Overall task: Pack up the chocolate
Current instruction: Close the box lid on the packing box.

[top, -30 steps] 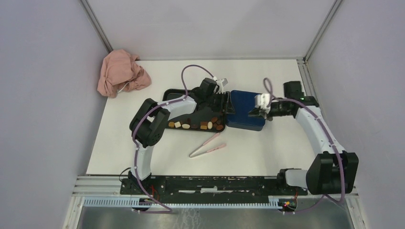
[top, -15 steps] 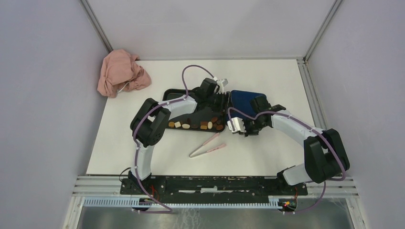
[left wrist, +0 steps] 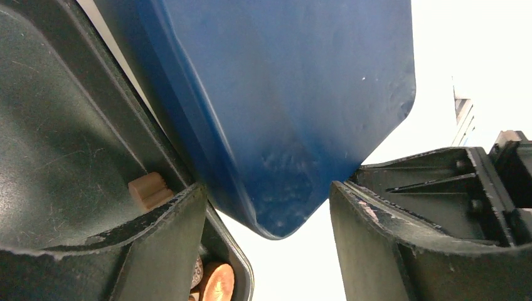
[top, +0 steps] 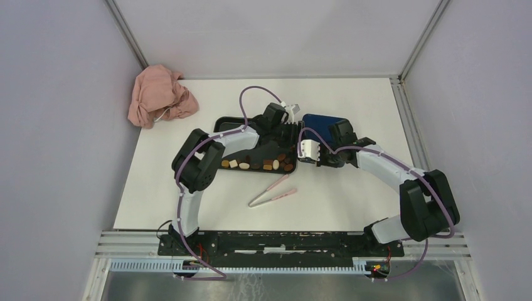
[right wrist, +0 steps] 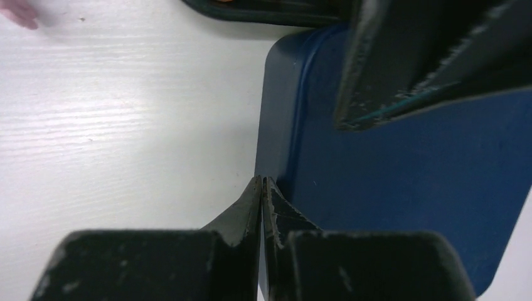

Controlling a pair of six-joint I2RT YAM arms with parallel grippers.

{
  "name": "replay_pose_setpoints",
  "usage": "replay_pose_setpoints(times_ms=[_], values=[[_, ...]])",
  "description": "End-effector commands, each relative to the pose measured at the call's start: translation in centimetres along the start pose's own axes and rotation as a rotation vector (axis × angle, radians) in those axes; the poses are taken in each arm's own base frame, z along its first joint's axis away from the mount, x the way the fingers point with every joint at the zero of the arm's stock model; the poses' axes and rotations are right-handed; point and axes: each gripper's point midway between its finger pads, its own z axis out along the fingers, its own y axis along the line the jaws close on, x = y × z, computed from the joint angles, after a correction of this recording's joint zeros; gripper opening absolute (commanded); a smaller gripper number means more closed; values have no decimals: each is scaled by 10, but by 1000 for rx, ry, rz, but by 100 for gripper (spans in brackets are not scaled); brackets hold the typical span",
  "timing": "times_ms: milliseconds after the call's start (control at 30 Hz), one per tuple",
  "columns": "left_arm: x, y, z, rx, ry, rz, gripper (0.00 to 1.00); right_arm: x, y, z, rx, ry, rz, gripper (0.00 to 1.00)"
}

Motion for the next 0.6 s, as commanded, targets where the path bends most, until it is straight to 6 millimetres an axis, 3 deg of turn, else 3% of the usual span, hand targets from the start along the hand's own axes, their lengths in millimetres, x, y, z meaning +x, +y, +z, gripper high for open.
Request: replay_pose_setpoints(times_ms=[0, 300, 567], values=[[-17, -11, 0, 43, -32, 54, 77, -10, -27, -11, 119, -22, 13, 8], [-12, 5, 6, -27, -7, 23, 76, -1, -29, -19, 97, -34, 55, 11], [-9, 14, 13, -59, 22, 3, 75, 33, -15, -26, -6, 46, 63, 13]])
